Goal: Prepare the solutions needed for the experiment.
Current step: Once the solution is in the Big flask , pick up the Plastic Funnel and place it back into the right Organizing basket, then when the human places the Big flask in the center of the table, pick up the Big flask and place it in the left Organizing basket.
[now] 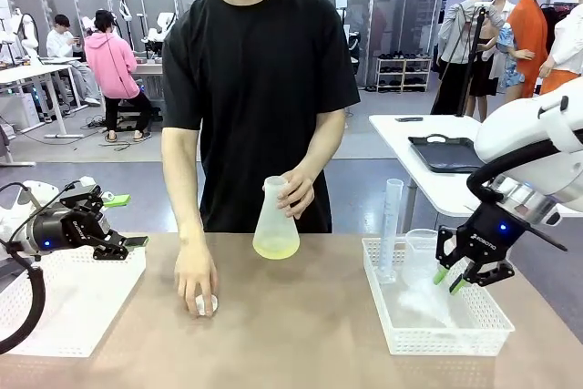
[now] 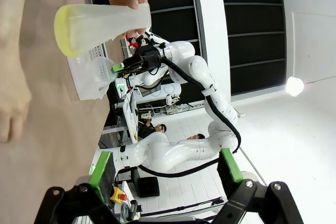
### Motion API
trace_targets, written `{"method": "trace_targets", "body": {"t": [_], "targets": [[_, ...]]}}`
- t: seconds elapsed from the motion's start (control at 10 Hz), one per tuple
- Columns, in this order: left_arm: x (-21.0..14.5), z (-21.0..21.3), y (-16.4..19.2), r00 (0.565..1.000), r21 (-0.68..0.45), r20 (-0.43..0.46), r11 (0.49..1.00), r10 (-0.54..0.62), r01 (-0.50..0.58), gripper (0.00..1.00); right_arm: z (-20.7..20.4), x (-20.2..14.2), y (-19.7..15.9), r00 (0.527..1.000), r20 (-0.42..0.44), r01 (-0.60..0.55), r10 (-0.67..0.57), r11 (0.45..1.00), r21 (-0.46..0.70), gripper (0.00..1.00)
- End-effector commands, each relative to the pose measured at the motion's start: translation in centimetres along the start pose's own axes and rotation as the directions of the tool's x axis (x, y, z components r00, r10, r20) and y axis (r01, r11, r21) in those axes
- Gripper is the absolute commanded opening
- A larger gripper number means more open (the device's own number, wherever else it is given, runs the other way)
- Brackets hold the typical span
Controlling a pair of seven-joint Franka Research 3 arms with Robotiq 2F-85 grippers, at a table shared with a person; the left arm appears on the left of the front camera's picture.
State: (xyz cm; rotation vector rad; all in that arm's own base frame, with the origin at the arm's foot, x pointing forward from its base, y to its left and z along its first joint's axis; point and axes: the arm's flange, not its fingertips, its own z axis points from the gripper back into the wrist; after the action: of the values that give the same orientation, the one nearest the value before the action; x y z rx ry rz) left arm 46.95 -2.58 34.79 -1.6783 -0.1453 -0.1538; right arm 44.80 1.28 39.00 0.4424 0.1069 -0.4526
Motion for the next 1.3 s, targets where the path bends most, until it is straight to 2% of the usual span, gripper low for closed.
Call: {"method": "trace_targets", "body": {"t": [0.0,0.1,1.2], "targets": [[0.10,-0.14,-0.09,1.000,-0.009,0.010,1.000,-0.006,0.006,1.00,-0.14,0.65,0.63,0.999,0.019,0.047,-0.047,0.999,-0.008,0.49],[0.10,-0.14,-0.09,1.000,-0.009,0.010,1.000,-0.006,0.006,1.00,0.00,0.00,0.00,1.000,0.000,0.000,0.000,1.000,0.000,0.58],[0.10,-0.14,-0.09,1.000,-0.009,0.010,1.000,-0.006,0.006,1.00,0.00,0.00,0.00,1.000,0.000,0.000,0.000,1.000,0.000,0.58]]}}
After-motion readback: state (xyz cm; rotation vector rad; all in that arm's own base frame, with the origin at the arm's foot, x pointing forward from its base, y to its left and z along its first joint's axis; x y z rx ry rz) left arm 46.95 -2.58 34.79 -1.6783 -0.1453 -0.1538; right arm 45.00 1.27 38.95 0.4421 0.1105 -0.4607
